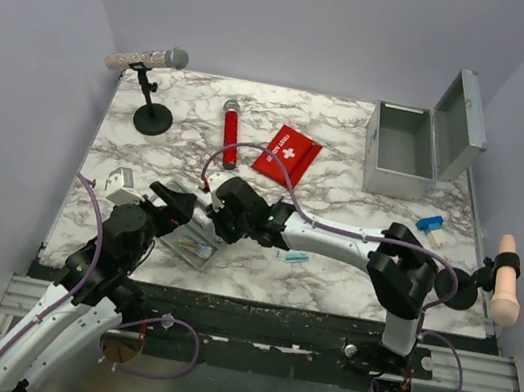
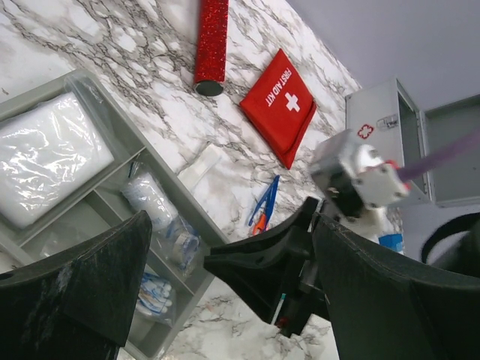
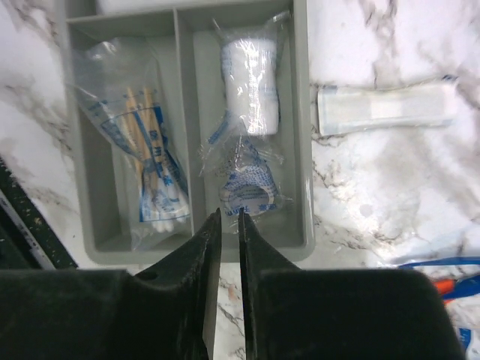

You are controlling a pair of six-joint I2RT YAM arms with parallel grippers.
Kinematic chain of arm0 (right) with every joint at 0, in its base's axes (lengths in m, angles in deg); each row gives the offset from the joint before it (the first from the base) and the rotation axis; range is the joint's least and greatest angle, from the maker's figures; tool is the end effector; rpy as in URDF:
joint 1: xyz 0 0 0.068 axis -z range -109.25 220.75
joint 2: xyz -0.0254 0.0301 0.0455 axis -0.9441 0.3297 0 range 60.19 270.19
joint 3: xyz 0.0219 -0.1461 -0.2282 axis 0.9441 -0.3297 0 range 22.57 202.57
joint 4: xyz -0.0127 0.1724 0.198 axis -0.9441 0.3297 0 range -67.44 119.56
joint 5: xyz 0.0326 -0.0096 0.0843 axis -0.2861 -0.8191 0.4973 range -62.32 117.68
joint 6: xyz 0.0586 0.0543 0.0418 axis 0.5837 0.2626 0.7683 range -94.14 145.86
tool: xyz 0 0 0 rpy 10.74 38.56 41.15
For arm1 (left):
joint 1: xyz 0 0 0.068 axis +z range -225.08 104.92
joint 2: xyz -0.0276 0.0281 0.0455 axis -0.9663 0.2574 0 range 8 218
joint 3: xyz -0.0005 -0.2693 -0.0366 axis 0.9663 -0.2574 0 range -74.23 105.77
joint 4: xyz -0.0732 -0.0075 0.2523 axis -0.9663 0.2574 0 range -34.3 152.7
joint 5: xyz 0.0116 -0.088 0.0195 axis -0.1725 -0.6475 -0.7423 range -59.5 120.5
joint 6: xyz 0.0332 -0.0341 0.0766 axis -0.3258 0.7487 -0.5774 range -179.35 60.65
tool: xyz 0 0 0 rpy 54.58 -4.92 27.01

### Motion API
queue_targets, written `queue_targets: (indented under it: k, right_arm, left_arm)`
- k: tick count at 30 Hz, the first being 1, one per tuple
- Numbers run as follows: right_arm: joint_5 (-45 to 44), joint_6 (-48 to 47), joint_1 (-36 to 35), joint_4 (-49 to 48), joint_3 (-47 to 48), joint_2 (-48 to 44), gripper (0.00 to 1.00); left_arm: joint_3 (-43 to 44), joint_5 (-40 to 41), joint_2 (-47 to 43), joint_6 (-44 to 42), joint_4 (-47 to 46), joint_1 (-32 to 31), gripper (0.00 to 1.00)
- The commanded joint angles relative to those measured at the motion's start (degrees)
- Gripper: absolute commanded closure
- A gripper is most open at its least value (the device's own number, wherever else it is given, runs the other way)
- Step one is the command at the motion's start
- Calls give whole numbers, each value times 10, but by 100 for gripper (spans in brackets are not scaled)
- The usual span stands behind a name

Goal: Organize the medicine kit

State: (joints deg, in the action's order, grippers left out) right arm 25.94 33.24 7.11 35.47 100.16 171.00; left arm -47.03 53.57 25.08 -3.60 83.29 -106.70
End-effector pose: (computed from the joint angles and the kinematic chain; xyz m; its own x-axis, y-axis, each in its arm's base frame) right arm 0.2063 0.4107 0.1631 -0.4313 -0.5813 -0.6900 -0.8378 0.5418 0.0673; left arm 0.1376 -0.0475 0.2486 -0.2795 -0.7210 -0.6340 -0.1192 0.6813 -0.7222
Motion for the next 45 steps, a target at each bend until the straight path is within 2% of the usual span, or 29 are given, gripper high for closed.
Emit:
queue_targets:
  k: [1,5,10,17,26,35,41,45]
  right_arm:
    - [0,-4,4,-34,0,-77,70]
    - [-18,34,50,-6,33,-116,50]
    - [14,149,213,13,15,-118,48]
    - [-7,225,327,-1,2,-70,48]
    - [-5,265,357,49,102,68,43]
    - [-41,253,363,80,130,112,43]
    - [-54,239,365,129,171,153,48]
    - [-53,236,367,152,181,170,58]
  left_arm:
    - [6,2,-8,-3,14,2,3]
    - [4,3,-18,-5,11,2,3]
    - [-1,-8,-12,-4,1,2,3]
    - [-5,-10,6,-8,-9,2,3]
    - [-4,-10,31,-11,-17,2,3]
    - [-4,-3,38,-19,-22,2,3]
    - [0,-3,47,-24,-27,2,3]
    - [1,-1,48,-26,-28,2,3]
